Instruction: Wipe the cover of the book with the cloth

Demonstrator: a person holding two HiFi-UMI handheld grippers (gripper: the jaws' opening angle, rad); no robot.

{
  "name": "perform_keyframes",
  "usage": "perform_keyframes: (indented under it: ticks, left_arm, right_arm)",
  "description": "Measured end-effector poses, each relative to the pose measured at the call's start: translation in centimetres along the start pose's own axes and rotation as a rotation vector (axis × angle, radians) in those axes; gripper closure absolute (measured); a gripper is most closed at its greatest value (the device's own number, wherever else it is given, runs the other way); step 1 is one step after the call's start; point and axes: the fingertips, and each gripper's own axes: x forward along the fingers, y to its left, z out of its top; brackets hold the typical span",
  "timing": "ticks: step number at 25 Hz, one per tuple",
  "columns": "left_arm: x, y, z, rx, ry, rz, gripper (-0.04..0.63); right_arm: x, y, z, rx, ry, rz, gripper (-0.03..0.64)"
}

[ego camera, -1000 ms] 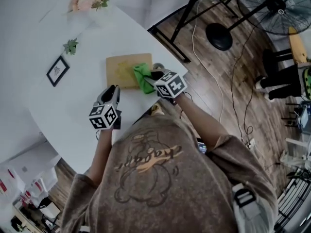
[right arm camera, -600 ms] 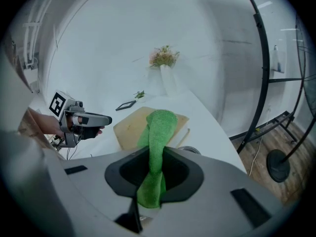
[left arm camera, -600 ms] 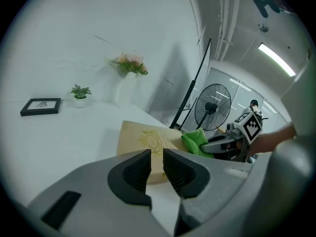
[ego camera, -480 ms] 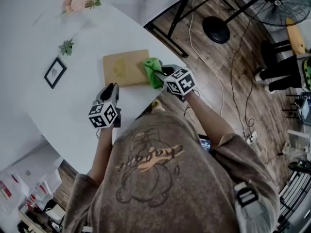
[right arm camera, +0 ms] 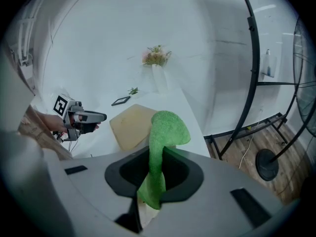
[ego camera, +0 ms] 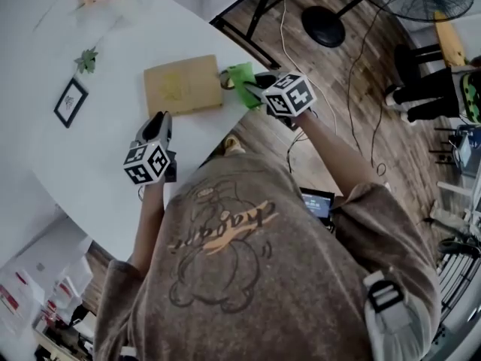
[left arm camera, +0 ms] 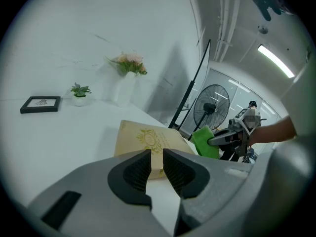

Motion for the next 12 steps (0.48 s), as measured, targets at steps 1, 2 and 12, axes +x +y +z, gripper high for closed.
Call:
perform_keyframes:
  ticks: [1, 2, 12]
  left_arm:
    - [0.0, -0.1, 0.0, 0.0, -0.002, -0.002, 0.52]
    - [-0.1, -0.2, 0.0, -0.001, -0.004, -0.003, 0.52]
    - [-2.9, 0.2, 0.3, -0.045, -0.053, 0.059, 0.52]
  right_arm:
    - [-0.1, 0.3, 0.6, -0.001, -0.004, 0.013, 0.554]
    - [-0.2, 0.8, 1.3, -0.005, -0.011, 0.027, 0.554]
    - [3.7, 9.2, 7.5, -0.106, -0.027, 0.237, 0.554]
